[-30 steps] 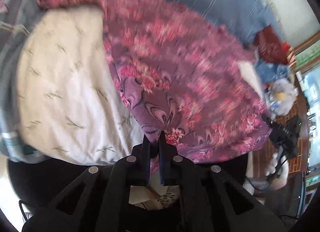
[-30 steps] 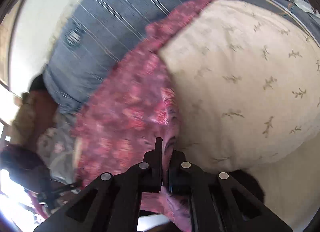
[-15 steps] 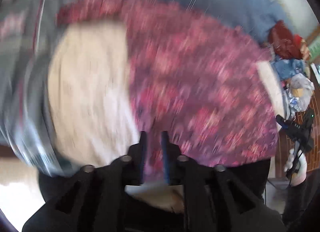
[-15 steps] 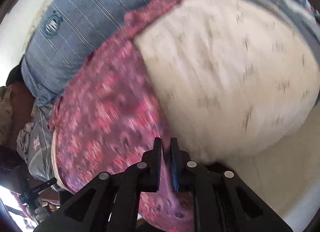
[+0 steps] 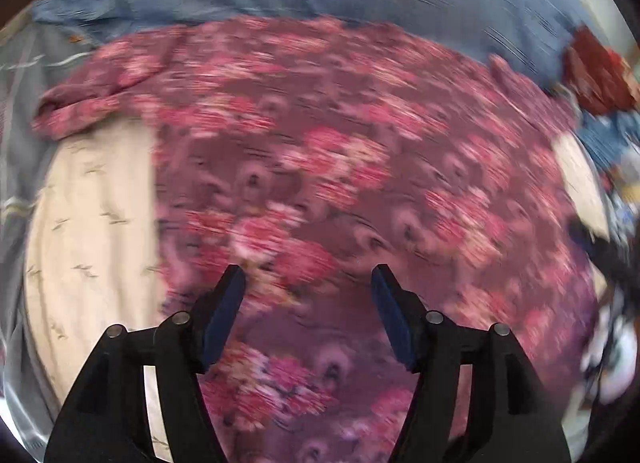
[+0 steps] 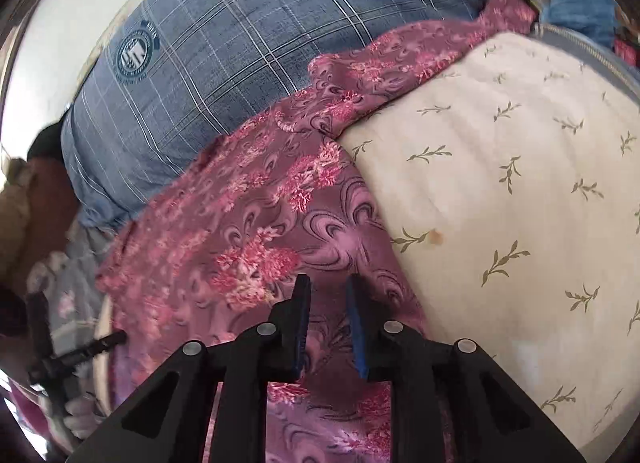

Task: Fold small clothes

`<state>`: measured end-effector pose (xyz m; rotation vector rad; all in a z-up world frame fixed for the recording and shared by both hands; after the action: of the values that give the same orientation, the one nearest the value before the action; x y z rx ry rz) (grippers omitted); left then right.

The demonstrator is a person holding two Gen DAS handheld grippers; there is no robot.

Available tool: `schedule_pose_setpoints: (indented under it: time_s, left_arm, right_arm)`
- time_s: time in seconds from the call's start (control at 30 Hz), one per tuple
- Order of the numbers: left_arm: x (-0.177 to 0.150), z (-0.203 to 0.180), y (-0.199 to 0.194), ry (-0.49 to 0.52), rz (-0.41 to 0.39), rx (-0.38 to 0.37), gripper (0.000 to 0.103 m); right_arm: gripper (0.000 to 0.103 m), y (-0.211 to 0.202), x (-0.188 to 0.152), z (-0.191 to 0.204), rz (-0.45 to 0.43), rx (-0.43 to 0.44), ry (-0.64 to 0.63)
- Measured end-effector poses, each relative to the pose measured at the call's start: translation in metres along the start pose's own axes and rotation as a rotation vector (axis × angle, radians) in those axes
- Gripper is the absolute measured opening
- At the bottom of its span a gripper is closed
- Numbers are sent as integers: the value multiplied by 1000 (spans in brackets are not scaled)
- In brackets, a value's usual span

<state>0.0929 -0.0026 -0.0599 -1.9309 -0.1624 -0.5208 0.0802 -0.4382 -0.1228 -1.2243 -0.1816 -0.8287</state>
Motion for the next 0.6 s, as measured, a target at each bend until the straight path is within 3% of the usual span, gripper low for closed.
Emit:
schedule_pose_setpoints:
  time_s: [0.03,0.1,0.17,0.3,0.37,0.47,0.6]
  left_arm:
    - [1,-2,-1,10,1,-16,65]
    - [10,-6,-4,45,-12,-18,65]
    - [21,-6,-5,50,-25,-11,65]
    - [47,-1,7,-8,-24,-34,65]
    - [57,1,12,-44,-14,-50,65]
    - [66,4,26,-85,-1,-72,65]
    - [80,0,32,-55,-5,-59,65]
  right_arm:
    - [20,-3,8,-7,16,19,31]
    - [21,-16,36,-30,-35,30,107]
    - [33,-29,79,-70,-109,-6,220]
    - [38,-34,154,-149,-226,-103,426]
    - [40,-24,187,-182,-248,-142,509]
    - [44,8,221,-214,-224,-104,627]
    - [44,49,253,-215,-213,-188,618]
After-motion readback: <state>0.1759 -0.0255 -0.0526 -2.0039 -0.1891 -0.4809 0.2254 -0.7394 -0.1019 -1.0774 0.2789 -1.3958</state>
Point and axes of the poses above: each gripper's, at about its wrist camera, not at the fingertips, and y roughly the way its jaws point, z to its left, x to its top, the point moved 3 cm from there along y, roughly the way its jaws point, and after that the axes turned 12 degrees about -x, right-handed, at the moved point
